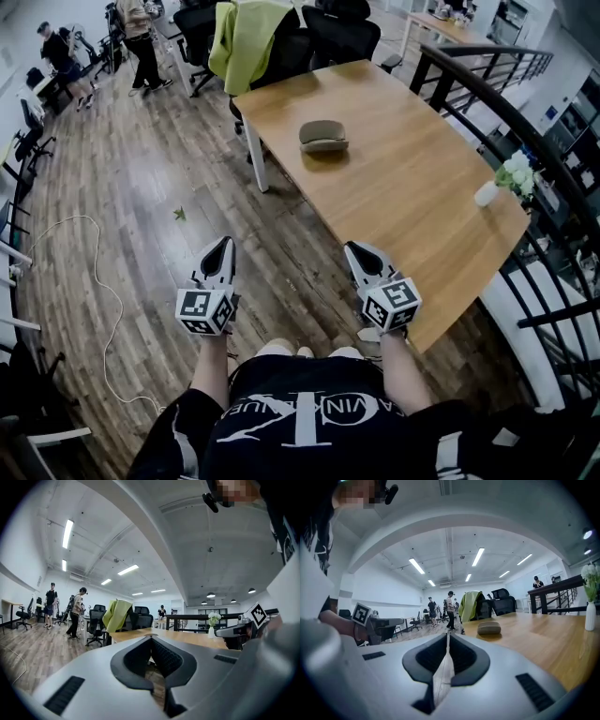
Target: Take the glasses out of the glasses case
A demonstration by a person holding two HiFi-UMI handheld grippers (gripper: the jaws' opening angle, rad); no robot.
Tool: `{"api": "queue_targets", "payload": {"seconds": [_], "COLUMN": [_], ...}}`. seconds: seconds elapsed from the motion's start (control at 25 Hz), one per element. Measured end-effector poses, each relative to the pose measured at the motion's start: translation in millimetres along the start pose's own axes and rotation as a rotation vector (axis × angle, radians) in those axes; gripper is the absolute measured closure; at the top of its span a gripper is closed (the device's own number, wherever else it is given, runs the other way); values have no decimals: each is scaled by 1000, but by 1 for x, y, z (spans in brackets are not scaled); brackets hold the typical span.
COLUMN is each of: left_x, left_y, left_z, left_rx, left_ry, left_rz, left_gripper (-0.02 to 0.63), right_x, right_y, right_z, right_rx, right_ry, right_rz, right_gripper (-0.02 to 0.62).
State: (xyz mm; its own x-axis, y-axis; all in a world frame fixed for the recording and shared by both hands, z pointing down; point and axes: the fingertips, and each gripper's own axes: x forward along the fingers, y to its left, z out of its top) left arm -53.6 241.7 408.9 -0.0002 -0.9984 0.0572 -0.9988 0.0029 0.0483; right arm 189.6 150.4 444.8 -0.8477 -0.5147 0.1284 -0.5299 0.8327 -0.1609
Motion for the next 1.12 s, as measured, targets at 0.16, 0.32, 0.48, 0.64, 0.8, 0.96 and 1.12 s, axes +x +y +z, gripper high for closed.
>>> {"api": "queue_targets", "payload": {"seconds": [0.16,0.32,0.48,0.64,0.8,0.96,1.12], "left_x": [5,16,43,78,112,146,179], "left_y": [3,9,17,32,50,71,92], "left_z": [-2,-9,-13,-6,-4,-8,-8], "left_rx": [0,-13,-15,-17,-27,-38,-46], "left_ry": [12,24,27,24,35,61,79], "left_rz": [1,0,-18,-38,-58,-72,-100], "left_gripper": [591,591,591,591,591,591,591], "right_x": [3,14,31,55,88,121,152], "right_y": [-9,-18,-32,-49,-60,-75,-86], "right_z": [-3,-10,-12,-10,-5,-1,2], "right_rx": [30,69,78,100,121,144,176], "right_ry": [9,28,39,42,56,68,69], "right_rz": [-24,-30,-44,-73,-76,-87,-112], "right_gripper": [560,560,558,556,518,505,491]}}
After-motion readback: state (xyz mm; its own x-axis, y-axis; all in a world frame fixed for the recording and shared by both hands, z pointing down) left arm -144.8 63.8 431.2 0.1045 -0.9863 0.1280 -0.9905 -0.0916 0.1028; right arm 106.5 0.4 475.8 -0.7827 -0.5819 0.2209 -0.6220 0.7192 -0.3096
